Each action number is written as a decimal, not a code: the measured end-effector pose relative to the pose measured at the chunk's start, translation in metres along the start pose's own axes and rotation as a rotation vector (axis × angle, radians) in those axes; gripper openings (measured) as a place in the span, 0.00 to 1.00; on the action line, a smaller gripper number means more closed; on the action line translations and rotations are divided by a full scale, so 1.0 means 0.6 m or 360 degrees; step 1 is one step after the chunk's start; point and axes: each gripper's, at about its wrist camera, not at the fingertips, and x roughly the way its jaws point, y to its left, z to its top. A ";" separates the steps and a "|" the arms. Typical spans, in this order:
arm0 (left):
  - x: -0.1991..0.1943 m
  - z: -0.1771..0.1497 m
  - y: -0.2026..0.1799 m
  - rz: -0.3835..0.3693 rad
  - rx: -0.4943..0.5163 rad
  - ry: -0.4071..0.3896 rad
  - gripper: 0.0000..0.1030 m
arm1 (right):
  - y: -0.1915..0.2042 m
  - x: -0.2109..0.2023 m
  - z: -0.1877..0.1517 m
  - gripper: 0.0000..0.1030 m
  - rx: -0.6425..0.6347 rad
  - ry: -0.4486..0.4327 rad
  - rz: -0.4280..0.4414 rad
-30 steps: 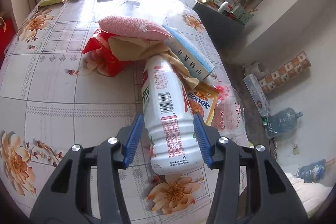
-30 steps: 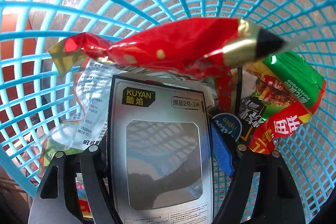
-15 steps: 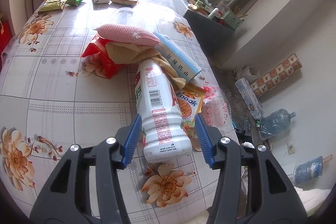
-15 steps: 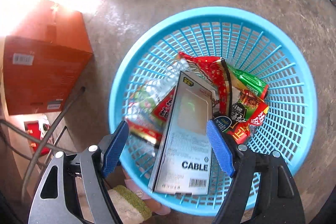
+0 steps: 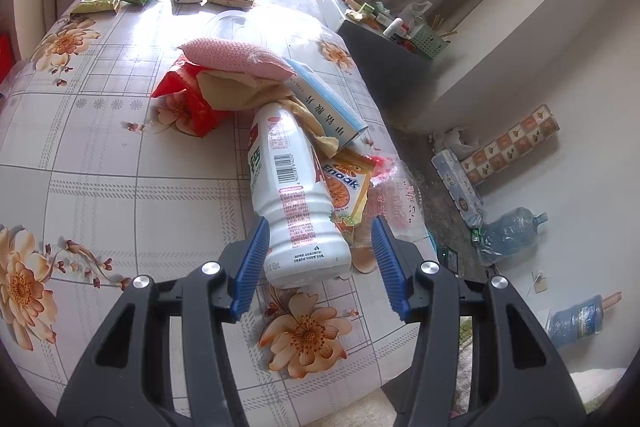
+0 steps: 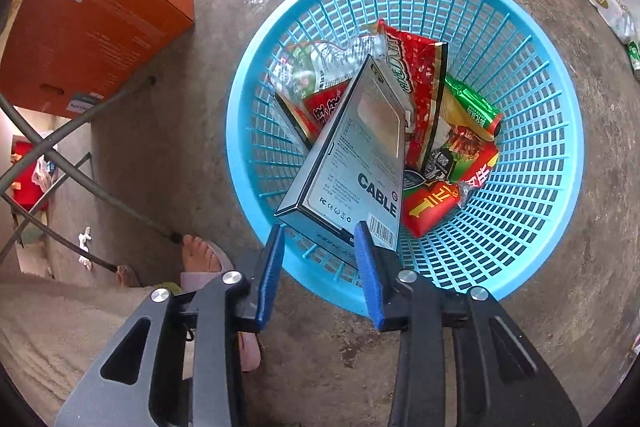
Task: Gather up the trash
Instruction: 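Open the right tool to drop the cable box into the basket, then withdraw, then move both tools from the basket back over the table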
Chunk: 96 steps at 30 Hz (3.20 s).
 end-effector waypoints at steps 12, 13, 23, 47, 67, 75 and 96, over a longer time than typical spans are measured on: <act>0.000 -0.009 0.003 -0.0112 -0.0019 0.0015 0.49 | -0.010 -0.022 0.000 0.29 0.0145 -0.0036 0.0139; 0.001 -0.009 0.003 -0.0126 -0.0013 0.0020 0.49 | -0.010 -0.037 -0.007 0.29 0.0161 -0.0066 0.0142; 0.007 0.001 -0.071 -0.0156 0.0261 -0.0010 0.57 | 0.041 -0.276 -0.188 0.56 0.0194 -0.0620 0.0158; -0.026 -0.003 -0.138 -0.0018 0.0302 -0.0266 0.88 | 0.127 -0.513 -0.347 0.91 0.0117 -0.1409 -0.0221; 0.015 0.006 -0.166 0.0047 0.0287 -0.0252 0.92 | 0.132 -0.481 -0.333 0.92 0.0115 -0.1405 -0.0259; 0.019 0.005 -0.181 0.0036 0.0358 -0.0277 0.92 | 0.146 -0.488 -0.329 0.92 0.0078 -0.1431 -0.0241; -0.205 -0.055 -0.022 0.0195 0.0202 -0.0656 0.92 | 0.411 -0.572 -0.331 0.92 -0.0387 -0.1444 0.0167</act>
